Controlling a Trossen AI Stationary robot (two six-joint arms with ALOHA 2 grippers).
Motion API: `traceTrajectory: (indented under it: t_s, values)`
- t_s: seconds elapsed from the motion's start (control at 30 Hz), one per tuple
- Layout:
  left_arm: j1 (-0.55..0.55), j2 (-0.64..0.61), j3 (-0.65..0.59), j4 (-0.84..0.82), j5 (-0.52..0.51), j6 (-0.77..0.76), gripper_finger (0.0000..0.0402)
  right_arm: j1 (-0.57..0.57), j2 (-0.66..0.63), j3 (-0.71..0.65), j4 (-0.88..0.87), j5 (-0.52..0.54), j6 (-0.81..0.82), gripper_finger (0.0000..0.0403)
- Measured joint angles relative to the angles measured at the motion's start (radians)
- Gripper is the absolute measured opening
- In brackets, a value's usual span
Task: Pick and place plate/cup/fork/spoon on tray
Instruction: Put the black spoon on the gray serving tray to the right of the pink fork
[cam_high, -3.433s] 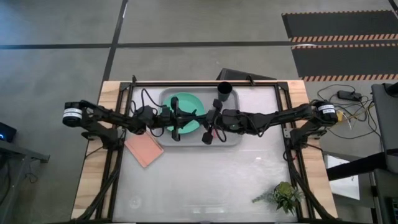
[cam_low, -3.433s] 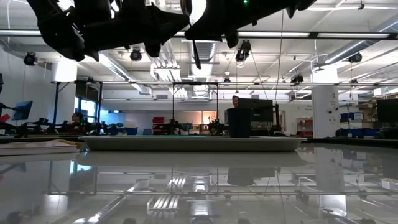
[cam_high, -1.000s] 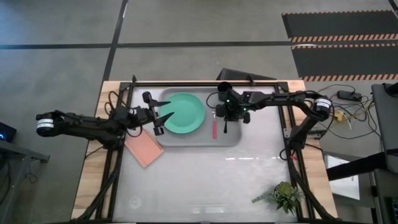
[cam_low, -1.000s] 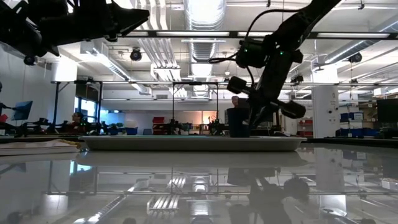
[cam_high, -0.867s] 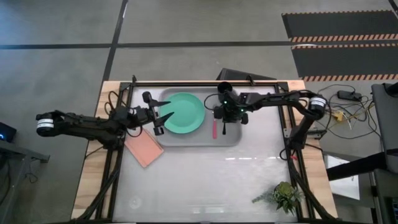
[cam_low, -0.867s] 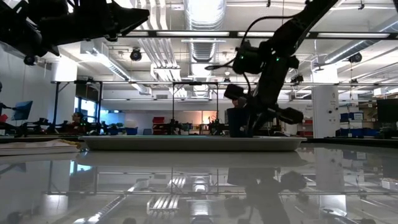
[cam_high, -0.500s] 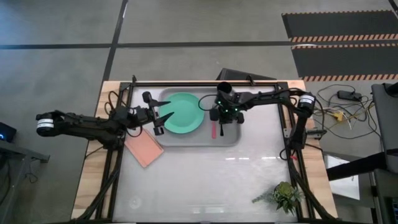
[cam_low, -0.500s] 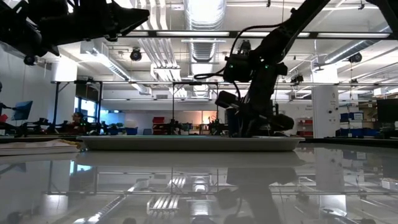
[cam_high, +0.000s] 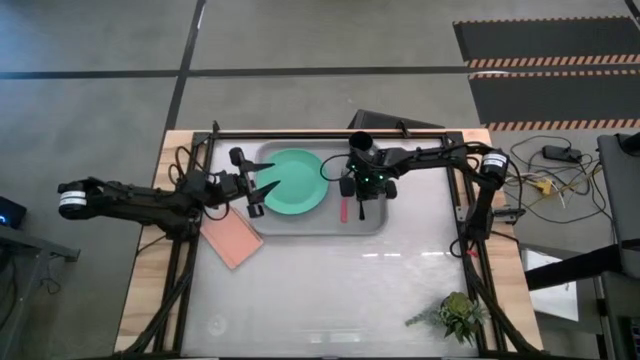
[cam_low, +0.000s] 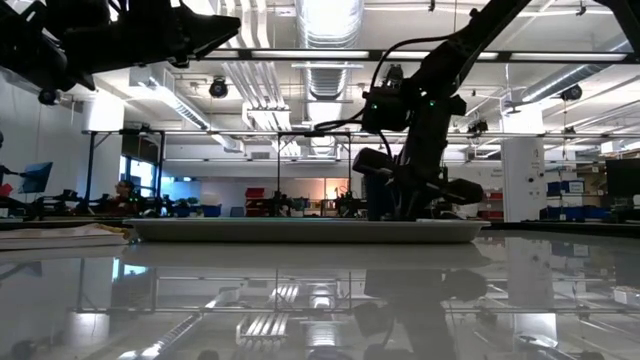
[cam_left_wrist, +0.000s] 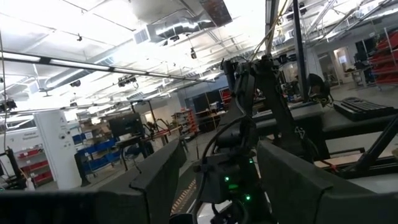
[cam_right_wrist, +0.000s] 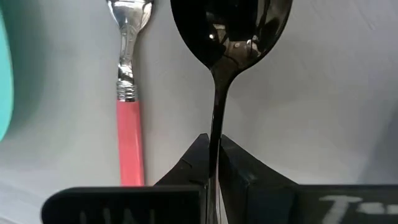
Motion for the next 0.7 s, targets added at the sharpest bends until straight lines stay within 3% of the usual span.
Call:
traceTrajectory:
  t_s: [0.47,0.7]
  values:
    - [0.000,0.000,0.000,0.000,0.000,0.000,0.0196,0.000,0.000,-0.015,-0.008,0.022,-0.019,0.0011]
    - [0.000,0.000,0.000,0.000,0.000,0.000,0.0196,0.000,0.000,-0.015,-0.011,0.024,-0.013,0.0035]
